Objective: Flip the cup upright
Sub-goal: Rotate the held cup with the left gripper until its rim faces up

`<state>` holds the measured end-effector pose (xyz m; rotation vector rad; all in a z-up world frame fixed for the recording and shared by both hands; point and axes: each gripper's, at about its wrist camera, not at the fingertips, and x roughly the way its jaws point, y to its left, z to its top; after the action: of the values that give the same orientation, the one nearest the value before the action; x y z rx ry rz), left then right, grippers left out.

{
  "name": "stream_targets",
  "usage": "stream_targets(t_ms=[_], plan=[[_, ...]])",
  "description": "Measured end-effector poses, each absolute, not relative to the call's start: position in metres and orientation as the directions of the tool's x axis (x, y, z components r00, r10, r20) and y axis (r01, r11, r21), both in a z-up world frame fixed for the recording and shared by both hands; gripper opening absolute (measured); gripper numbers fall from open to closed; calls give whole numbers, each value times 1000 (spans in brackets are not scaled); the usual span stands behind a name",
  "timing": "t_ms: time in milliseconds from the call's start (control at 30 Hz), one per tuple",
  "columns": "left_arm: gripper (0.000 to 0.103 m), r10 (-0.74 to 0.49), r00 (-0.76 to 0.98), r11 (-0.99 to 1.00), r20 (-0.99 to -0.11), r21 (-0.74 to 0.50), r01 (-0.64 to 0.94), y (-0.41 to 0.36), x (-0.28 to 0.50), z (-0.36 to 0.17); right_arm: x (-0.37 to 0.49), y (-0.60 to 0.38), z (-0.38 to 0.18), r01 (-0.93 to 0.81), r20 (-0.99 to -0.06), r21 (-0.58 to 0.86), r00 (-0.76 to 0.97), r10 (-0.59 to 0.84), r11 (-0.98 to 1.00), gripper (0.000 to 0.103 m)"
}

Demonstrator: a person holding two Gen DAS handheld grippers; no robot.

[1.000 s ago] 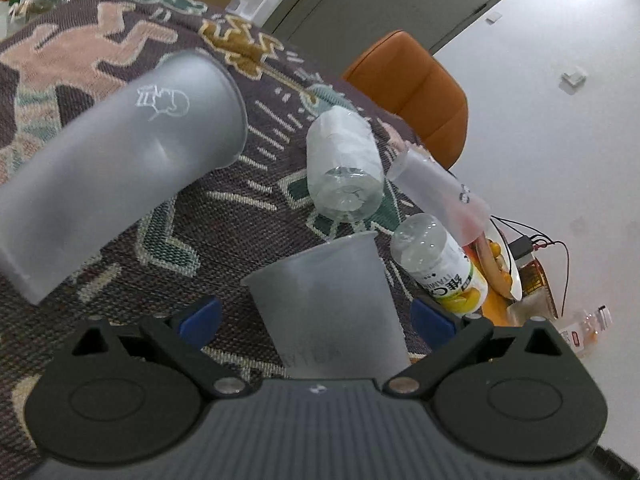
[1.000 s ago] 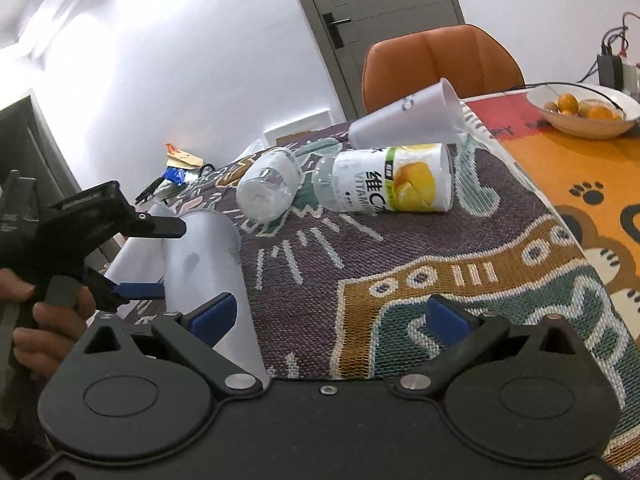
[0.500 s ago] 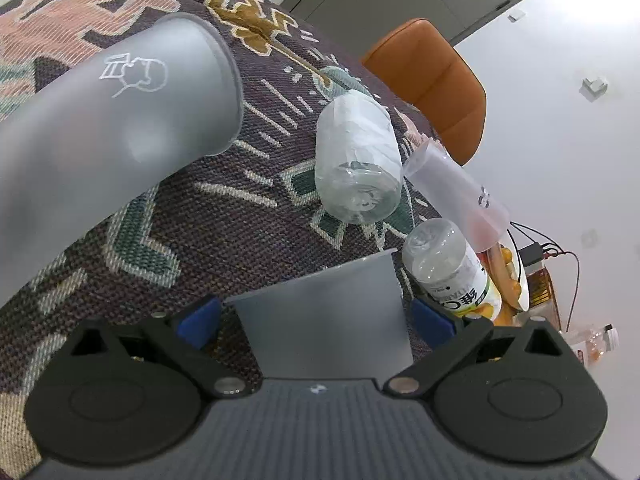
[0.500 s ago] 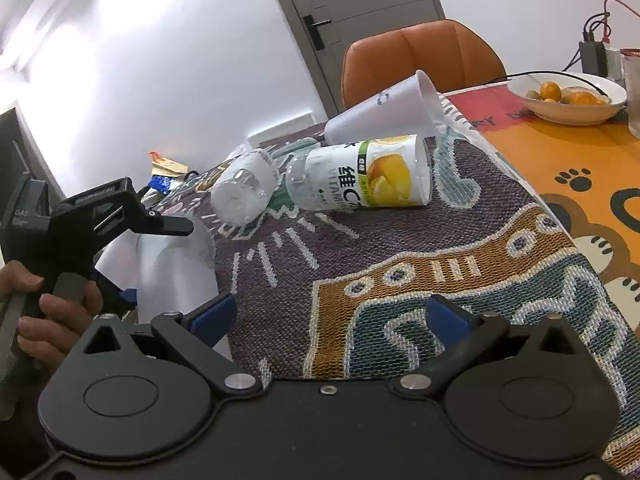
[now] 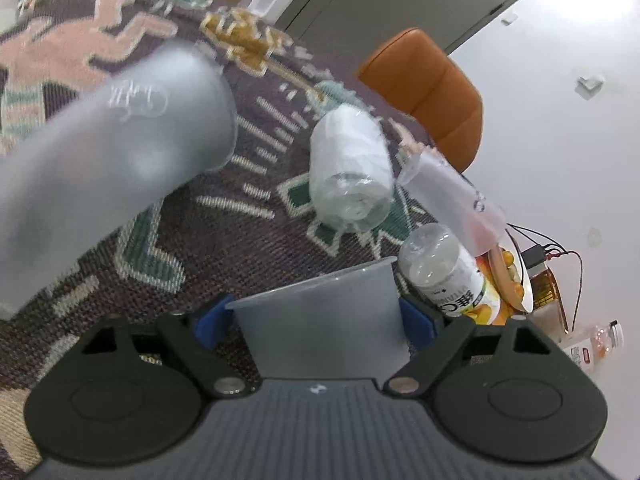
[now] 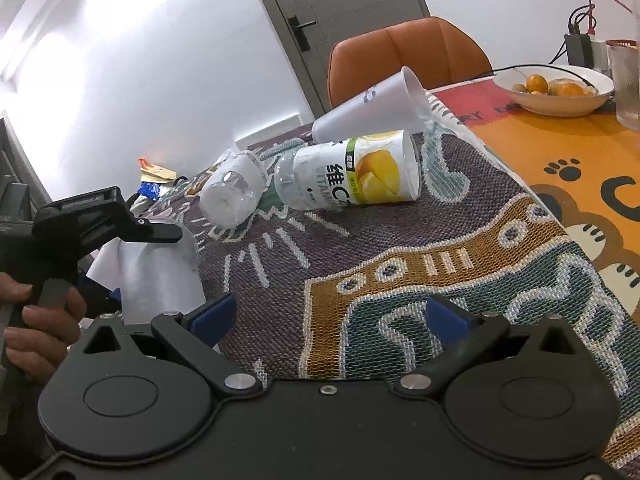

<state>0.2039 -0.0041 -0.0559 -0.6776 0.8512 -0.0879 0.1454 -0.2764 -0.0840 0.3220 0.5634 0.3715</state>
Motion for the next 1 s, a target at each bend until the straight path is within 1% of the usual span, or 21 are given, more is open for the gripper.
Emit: stream_targets(t_ms=[233,433,667,867,1000], plan=[[86,-256,756,847,-602,-517,-124,-11,182,-24,136,-281,-79,-266,-420,407,795,437,874,103],[86,-149,844,930,-515,-363,-57,-31,154,2,126,-285,-78,-274,-397,418,803,445,866,103],[86,-64,902,975,-426,-220,-35,-52,133,17,117,-290,-77,-286,-374,425,808,454,859,103],[85,-15,933,990,-360,-135,-36,-62,122,24,115,-294,-79,-283,-368,432,811,454,856,103],[85,-7,940,994,-342,-105,-31,-66,121,25,116,-295,-79,-280,-370,434,811,453,856,103]])
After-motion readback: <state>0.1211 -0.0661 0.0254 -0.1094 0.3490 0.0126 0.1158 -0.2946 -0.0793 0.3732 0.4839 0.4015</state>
